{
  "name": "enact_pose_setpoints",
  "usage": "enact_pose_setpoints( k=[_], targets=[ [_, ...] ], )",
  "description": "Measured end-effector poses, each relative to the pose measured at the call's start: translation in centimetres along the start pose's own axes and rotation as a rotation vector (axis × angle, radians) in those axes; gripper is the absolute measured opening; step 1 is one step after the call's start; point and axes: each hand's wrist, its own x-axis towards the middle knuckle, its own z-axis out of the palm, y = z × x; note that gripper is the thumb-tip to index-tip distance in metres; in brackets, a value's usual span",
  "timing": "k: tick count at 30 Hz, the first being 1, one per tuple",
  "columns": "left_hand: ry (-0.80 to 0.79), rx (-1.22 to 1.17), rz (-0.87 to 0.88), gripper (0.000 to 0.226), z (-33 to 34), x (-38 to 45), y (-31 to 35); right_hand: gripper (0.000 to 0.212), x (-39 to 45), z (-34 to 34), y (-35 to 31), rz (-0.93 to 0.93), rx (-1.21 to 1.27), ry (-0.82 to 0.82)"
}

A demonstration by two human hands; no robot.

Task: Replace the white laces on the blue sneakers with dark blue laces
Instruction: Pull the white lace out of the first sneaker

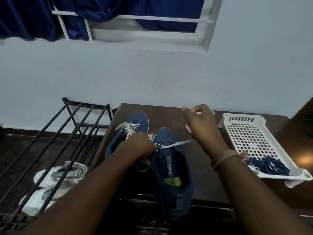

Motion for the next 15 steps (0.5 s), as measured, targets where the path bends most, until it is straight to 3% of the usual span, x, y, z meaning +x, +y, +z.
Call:
enact_pose_setpoints(
  k=[3,5,7,9,13,15],
  targets=[
    [0.0,0.019,0.005,0.024,0.0,0.0,0.0,0.025,-0.9,1.3,1.4,-0.227,-0.653,-0.314],
    [-0.003,0.021,0.008,0.023,0.0,0.0,0.0,0.023,-1.2,2.4,2.0,-0.231,-0.901,-0.533],
    [0.003,0.02,0.012,0.023,0.0,-0.1,0.0,0.03,-1.5,2.9,2.0,-0.25,-1.031,-0.621],
    [0.005,0.022,0.013,0.023,0.0,-0.2,0.0,0.029,-1.6,2.8,1.4,-0.252,-0.858,-0.575],
    [-0.002,0.018,0.001,0.024,-0.1,-0.4,0.2,0.033,-0.6,1.5,-0.9,-0.218,-0.147,-0.257],
    [-0.001,0.026,0.0,0.024,-0.1,-0.5,0.2,0.034,0.0,0.9,-1.2,-0.09,0.242,-0.171]
  ],
)
